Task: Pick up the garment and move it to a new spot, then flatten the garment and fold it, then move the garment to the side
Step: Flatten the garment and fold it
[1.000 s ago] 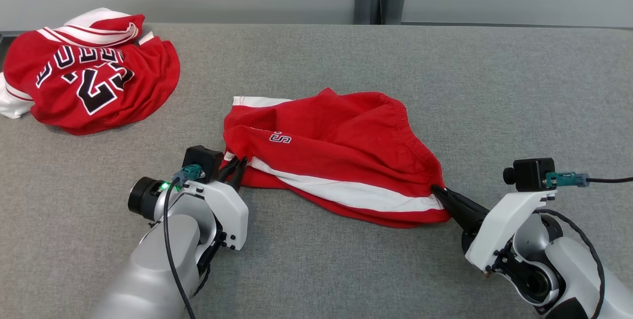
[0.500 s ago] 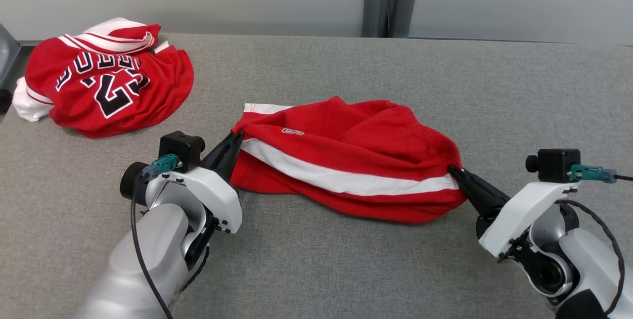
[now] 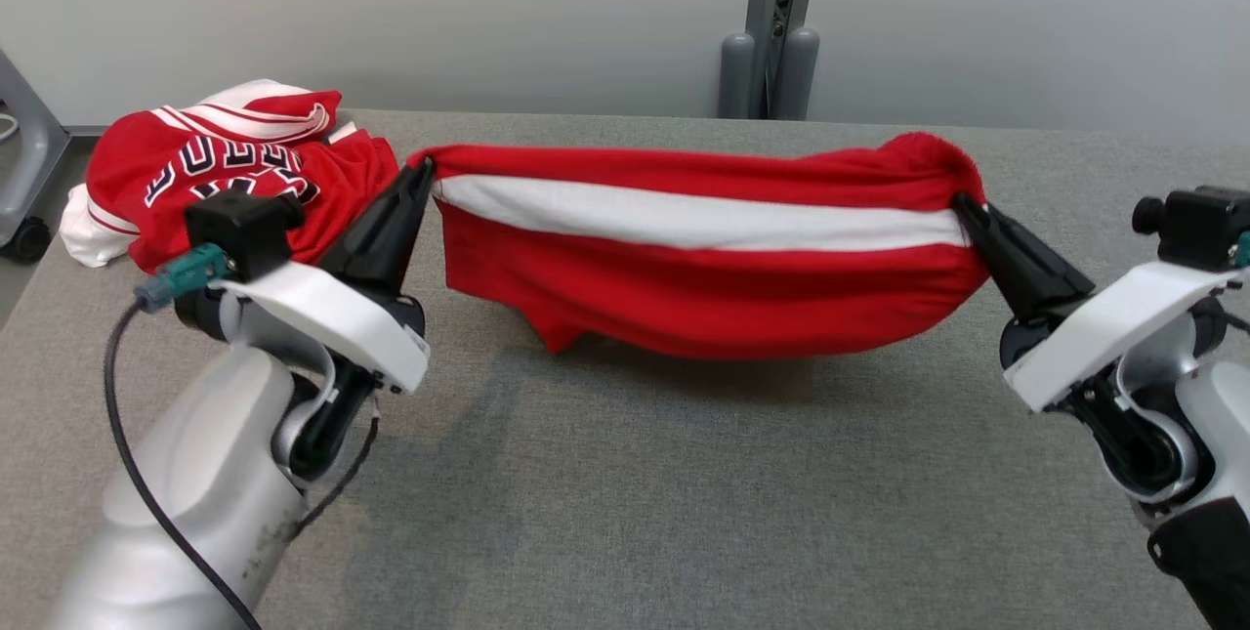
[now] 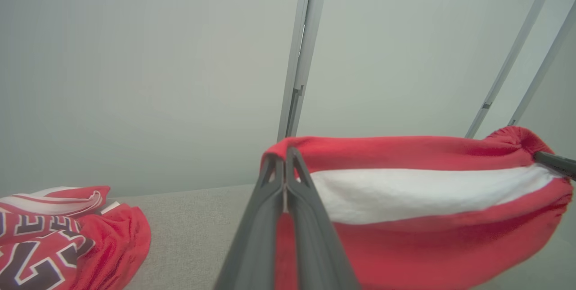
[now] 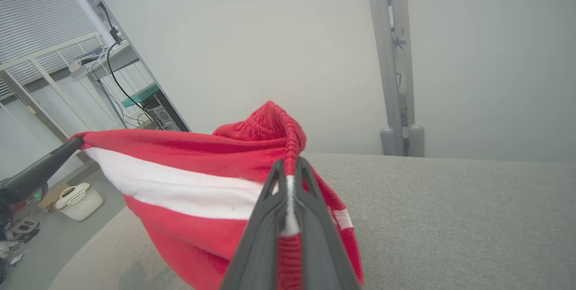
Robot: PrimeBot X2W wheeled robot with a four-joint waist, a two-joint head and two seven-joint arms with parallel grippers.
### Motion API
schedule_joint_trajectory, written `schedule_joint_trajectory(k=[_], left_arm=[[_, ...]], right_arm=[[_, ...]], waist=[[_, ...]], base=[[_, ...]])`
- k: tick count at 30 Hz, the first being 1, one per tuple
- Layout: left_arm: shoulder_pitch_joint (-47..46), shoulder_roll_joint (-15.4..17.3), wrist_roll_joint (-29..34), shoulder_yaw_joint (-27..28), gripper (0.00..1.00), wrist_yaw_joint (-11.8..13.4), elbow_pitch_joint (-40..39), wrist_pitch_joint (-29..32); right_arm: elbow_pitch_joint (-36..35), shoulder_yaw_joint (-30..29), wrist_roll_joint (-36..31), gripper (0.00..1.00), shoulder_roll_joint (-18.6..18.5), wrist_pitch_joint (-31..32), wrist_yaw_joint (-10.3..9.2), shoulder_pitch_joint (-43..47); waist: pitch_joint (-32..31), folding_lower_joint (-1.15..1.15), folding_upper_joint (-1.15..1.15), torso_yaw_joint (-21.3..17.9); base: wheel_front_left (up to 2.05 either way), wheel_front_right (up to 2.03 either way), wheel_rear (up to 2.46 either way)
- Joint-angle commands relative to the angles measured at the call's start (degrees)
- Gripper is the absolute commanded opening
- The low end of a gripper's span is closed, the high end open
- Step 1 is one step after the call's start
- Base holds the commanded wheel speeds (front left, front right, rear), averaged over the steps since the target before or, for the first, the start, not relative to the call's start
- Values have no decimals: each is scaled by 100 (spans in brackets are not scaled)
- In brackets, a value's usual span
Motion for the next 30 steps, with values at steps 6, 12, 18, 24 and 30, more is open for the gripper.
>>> schedule_joint_trajectory(k=[6, 12, 18, 24, 30], left_arm=[[-748, 321, -443, 394, 0, 46, -459, 659], [-1999, 169, -622, 735, 0, 179, -146, 852], [-3100, -101, -380, 909, 0, 187, 142, 228], [-3114, -329, -287, 693, 0, 88, 585, 68], [-2307, -386, -603, 321, 0, 2, 813, 359]], right_arm=[[275, -75, -483, 0, 192, 202, 1, -1073], [1427, -290, -821, 0, 818, -108, 1, -2610], [2383, -794, -866, 0, 1312, -1012, 1, -3841], [3014, -518, -791, 0, 1577, -1064, 1, -3951], [3065, 184, -274, 0, 1546, -313, 1, -3134]], waist=[[197, 0, 0, -117], [605, 0, 0, -201], [812, 0, 0, -245], [885, 0, 0, -348], [1000, 0, 0, -440]], base=[[0, 0, 0], [0, 0, 0], [0, 0, 0], [0, 0, 0], [0, 0, 0]])
